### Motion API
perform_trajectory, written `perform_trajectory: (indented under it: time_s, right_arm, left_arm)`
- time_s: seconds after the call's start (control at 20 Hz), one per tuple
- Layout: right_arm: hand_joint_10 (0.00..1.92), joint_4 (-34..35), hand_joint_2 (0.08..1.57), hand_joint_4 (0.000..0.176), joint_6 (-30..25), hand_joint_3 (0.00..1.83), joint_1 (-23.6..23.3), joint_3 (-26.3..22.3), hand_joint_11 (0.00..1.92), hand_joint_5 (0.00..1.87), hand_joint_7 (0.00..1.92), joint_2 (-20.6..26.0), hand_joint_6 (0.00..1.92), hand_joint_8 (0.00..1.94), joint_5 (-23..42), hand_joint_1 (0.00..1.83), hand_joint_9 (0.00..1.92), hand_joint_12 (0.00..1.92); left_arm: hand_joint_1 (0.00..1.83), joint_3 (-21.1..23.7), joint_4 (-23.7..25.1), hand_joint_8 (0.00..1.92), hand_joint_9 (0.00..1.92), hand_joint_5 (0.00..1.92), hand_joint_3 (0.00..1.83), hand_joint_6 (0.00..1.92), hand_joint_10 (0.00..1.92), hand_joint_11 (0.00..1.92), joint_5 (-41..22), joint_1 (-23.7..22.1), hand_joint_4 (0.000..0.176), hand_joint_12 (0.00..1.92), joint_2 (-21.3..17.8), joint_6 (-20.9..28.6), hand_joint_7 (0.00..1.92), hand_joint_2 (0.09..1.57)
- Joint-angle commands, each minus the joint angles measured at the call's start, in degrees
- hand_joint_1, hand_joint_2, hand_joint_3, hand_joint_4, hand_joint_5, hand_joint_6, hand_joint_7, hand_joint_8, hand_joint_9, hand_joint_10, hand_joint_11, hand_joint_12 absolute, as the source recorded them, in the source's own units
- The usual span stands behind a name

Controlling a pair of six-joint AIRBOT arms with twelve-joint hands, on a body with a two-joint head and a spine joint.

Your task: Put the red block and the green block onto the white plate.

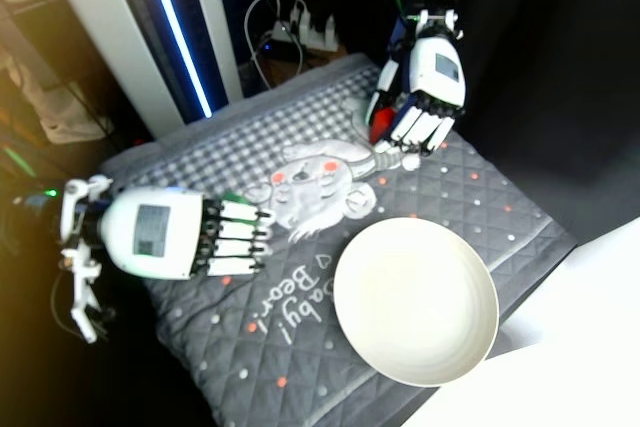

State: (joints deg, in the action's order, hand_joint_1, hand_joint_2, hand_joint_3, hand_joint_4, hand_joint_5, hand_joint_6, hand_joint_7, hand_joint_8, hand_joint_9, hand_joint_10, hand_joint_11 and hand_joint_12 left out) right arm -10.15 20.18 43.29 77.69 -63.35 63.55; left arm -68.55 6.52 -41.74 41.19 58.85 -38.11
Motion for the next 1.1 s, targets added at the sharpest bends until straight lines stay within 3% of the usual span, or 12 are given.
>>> perform_trajectory:
  time_s: [0.0,0.1,0.3,0.35,0.45,0.65,0.7,0.8,0.85,0.9,1.0,1.05]
  right_arm:
    - [0.95,1.75,1.09,0.0,-0.27,0.0,-0.39,0.27,0.57,1.04,1.07,0.48,0.73,0.97,6.49,1.27,0.91,1.35]
    - [1.26,2.13,1.09,0.0,-0.54,0.0,-0.42,0.74,0.66,0.99,1.1,0.49,0.79,0.75,6.78,1.38,0.92,1.32]
    - [1.1,1.69,1.09,0.0,-1.44,0.0,-6.1,2.64,1.04,0.9,1.07,0.36,0.97,0.78,7.53,1.38,1.02,0.89]
    - [1.1,1.04,1.09,0.0,-1.43,0.0,-8.52,3.43,1.07,0.92,1.05,-0.09,0.88,0.86,7.49,1.39,1.02,0.89]
    - [0.4,0.76,1.04,0.0,-1.13,0.0,-14.53,7.49,1.23,1.06,1.25,-3.29,0.68,0.7,6.45,1.3,1.35,0.82]
    - [0.2,1.27,1.03,0.0,-1.09,0.0,-21.92,15.06,1.15,1.1,1.28,-9.48,0.63,0.63,1.38,1.29,1.44,0.97]
    - [0.9,1.91,1.06,0.0,-1.08,0.0,-23.7,17.9,0.88,1.08,1.16,-11.56,0.74,0.56,-1.13,1.37,1.12,1.18]
    - [1.06,2.91,1.06,0.0,-1.08,0.0,-25.96,23.88,0.9,1.02,1.13,-16.14,0.77,0.62,-6.24,1.39,1.07,1.16]
    - [0.75,2.9,1.07,0.0,-1.08,0.0,-26.85,26.22,1.03,1.0,1.17,-18.08,0.78,0.8,-8.29,1.3,1.17,1.06]
    - [0.51,2.88,1.09,0.0,-1.08,0.0,-27.51,28.28,1.03,0.97,1.14,-19.86,0.78,0.93,-10.38,1.28,1.27,1.07]
    - [0.49,2.63,1.1,0.0,-1.07,0.0,-27.89,30.79,0.97,0.96,1.1,-22.18,0.79,1.01,-13.2,1.28,1.24,1.13]
    - [0.54,2.12,1.11,0.0,-1.07,0.0,-27.89,31.4,0.94,0.96,1.08,-22.87,0.75,1.06,-14.29,1.27,1.24,1.26]
  left_arm:
    - [1.22,-0.5,-1.55,1.61,0.83,1.19,0.0,0.56,1.81,0.77,-7.12,-0.22,0.0,1.92,0.18,0.03,0.88,1.05]
    - [1.21,-1.43,-2.21,1.54,0.89,1.23,0.0,0.53,1.76,0.84,-8.25,-1.09,0.0,1.92,0.74,0.03,0.93,1.02]
    - [1.3,-3.56,-2.98,0.94,1.15,1.35,0.0,0.06,0.85,0.89,-11.36,-5.99,0.0,1.42,2.39,-0.87,1.16,1.03]
    - [1.29,-4.47,-3.03,1.19,1.03,1.35,0.0,0.02,1.16,0.81,-12.0,-8.0,0.0,1.62,3.24,-1.12,1.02,1.06]
    - [1.29,-8.04,-3.01,1.11,1.0,1.36,0.0,0.01,1.15,0.82,-12.65,-13.01,0.0,1.53,6.47,-1.32,1.06,1.06]
    - [1.3,-13.56,-3.87,0.89,1.26,1.37,0.0,0.02,0.54,1.02,-11.34,-18.21,0.0,1.17,10.78,-1.31,1.18,1.02]
    - [1.29,-16.95,-4.58,0.58,1.32,1.38,0.0,0.07,0.45,1.09,-9.9,-20.09,0.0,1.1,13.58,-1.31,1.3,0.99]
    - [1.29,-23.33,-6.0,0.48,1.37,1.26,0.0,0.36,0.29,1.12,-5.68,-22.8,0.0,1.0,18.64,-1.3,1.35,1.0]
    - [1.38,-26.26,-6.49,0.4,1.22,1.14,0.0,0.52,0.75,1.1,-3.6,-23.58,0.0,0.89,20.94,-1.28,1.3,1.01]
    - [1.4,-29.32,-6.83,0.51,1.12,1.11,0.0,0.64,0.93,0.98,-0.89,-24.24,0.0,0.88,23.35,-1.22,1.22,1.03]
    - [1.3,-34.36,-6.94,0.67,1.17,1.23,0.0,0.42,0.62,0.91,3.93,-24.67,0.0,1.04,27.24,-0.56,1.22,1.02]
    - [1.28,-36.29,-6.89,0.91,1.07,1.28,0.0,0.25,0.67,0.47,5.48,-24.5,0.0,1.5,28.61,0.43,1.14,1.03]
